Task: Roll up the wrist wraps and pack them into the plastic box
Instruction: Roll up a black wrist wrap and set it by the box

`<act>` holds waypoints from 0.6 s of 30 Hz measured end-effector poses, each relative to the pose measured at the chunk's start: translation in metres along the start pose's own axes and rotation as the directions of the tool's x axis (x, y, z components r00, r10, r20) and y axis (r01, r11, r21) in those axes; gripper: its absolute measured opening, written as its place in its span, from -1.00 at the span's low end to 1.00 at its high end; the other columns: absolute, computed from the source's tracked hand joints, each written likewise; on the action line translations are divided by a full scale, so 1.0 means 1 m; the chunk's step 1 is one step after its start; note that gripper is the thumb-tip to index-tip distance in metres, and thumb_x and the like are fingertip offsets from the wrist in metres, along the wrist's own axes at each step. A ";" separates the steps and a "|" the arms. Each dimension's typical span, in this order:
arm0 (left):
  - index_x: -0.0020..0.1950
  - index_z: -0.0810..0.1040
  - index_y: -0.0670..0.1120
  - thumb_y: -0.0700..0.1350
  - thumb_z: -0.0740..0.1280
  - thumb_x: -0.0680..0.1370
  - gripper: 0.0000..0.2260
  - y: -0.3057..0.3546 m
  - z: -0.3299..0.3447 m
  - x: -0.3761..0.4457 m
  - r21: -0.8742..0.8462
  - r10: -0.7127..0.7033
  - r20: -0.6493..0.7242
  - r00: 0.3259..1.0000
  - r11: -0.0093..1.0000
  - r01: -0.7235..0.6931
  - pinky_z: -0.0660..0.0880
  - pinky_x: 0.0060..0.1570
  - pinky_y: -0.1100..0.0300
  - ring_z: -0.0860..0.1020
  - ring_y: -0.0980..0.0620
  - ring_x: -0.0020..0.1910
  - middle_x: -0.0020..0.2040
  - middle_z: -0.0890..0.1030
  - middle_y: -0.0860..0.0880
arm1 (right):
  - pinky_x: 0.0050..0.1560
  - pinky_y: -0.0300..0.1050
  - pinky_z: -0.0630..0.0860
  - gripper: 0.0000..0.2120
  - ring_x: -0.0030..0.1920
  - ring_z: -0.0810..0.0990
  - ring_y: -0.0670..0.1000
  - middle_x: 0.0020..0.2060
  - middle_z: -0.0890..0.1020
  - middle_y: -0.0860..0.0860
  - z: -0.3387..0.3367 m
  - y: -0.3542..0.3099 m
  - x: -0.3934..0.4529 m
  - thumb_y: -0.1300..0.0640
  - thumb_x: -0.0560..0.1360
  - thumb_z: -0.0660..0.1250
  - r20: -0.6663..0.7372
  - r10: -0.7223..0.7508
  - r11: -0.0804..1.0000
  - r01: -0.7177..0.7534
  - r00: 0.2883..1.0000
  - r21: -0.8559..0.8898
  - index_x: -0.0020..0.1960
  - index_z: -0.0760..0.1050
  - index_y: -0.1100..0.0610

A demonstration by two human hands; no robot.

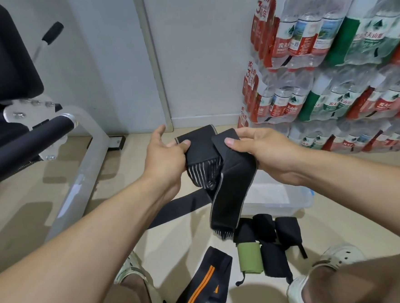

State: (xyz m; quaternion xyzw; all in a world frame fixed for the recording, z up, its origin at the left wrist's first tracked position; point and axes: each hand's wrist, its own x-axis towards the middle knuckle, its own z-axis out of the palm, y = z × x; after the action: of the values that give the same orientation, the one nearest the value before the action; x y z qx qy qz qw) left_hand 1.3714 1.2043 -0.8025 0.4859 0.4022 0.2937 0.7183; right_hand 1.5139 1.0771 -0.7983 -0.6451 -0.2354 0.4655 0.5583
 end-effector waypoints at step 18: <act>0.48 0.31 0.06 -0.41 0.23 0.63 -0.48 -0.001 0.006 -0.008 -0.093 0.078 0.043 0.996 0.993 -0.074 0.53 -0.07 0.02 0.65 -0.05 -0.15 -0.04 0.71 -0.04 | -0.14 -0.18 0.62 -0.75 -0.07 0.76 0.06 -0.05 0.77 0.10 0.031 0.013 -0.008 0.13 0.55 0.48 -0.059 -0.004 0.999 0.007 0.998 0.044 0.20 0.59 0.15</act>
State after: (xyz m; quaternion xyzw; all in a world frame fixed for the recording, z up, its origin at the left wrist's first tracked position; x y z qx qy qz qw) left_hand 1.3721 1.1947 -0.7997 0.4745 0.3525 0.3275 0.7371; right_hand 1.4805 1.0827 -0.8064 -0.6455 -0.2104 0.4497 0.5803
